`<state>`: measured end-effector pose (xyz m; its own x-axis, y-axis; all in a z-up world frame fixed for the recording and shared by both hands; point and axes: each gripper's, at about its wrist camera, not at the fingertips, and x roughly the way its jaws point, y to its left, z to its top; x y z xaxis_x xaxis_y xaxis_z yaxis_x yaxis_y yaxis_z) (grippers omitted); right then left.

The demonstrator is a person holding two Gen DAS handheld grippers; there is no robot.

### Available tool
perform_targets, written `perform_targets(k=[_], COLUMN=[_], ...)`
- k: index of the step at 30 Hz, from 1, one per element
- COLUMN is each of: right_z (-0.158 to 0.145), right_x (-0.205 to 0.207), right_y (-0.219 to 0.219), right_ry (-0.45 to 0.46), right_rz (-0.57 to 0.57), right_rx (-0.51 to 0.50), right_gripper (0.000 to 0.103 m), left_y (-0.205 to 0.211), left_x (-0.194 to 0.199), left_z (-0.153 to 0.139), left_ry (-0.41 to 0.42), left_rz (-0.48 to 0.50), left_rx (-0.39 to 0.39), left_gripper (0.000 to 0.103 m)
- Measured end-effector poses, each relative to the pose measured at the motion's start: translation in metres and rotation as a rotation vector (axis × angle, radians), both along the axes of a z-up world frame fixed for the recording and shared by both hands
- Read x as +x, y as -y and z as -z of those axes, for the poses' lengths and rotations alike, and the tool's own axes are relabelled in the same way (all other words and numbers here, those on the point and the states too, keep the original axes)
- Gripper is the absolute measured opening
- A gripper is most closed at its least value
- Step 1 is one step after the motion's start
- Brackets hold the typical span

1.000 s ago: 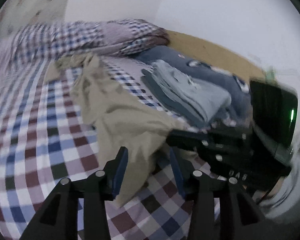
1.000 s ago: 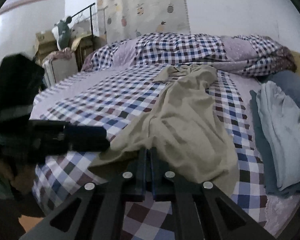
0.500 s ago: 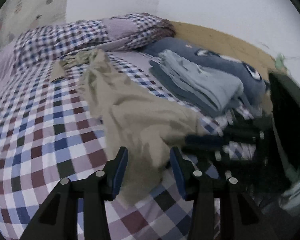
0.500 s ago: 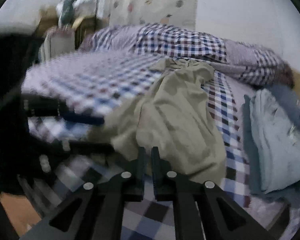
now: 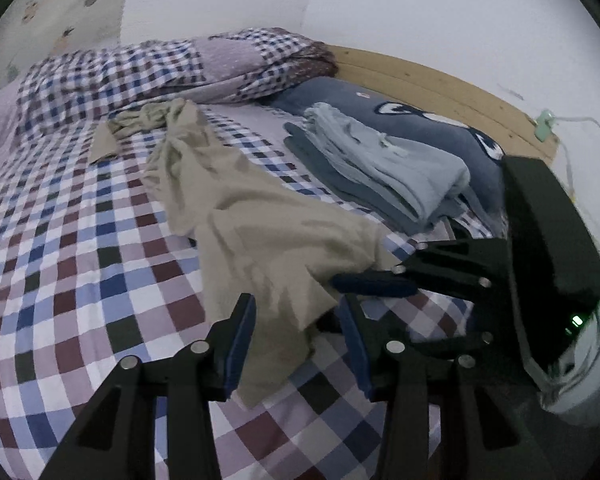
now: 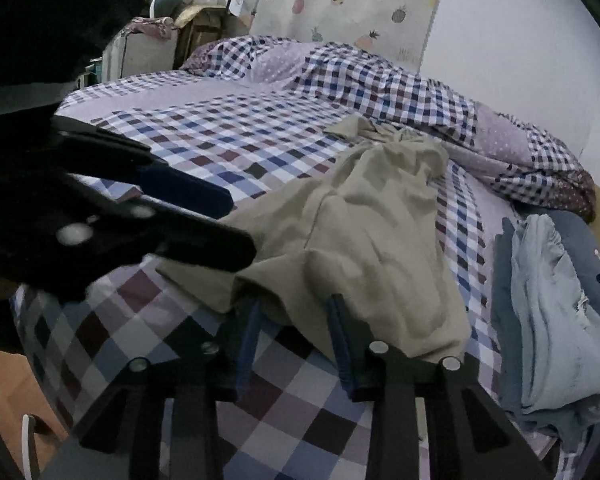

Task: Fold clothes

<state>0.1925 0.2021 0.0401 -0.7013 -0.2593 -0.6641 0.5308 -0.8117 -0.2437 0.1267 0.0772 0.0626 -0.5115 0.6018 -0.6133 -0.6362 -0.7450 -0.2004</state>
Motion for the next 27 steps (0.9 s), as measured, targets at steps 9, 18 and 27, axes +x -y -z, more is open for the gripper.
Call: perform_targets(k=[9, 18, 27], right_z=[-0.021, -0.033, -0.038], right_x=[-0.006, 0.001, 0.004], right_y=[-0.025, -0.023, -0.029], right_ry=[0.012, 0.012, 0.027], right_rz=[0.041, 0.001, -0.019], right_rx=[-0.165, -0.202, -0.238], right_gripper=[0.002, 0.001, 0.001], left_y=[-0.026, -0.049, -0.059], left_x=[0.021, 0.026, 0.021], left_z=[0.001, 0.005, 0.007], left_ry=[-0.136, -0.308, -0.417], left_rz=[0.035, -0.016, -0.036], left_rx=[-0.141, -0.273, -0.343], left_gripper=[0.052, 0.052, 0.009])
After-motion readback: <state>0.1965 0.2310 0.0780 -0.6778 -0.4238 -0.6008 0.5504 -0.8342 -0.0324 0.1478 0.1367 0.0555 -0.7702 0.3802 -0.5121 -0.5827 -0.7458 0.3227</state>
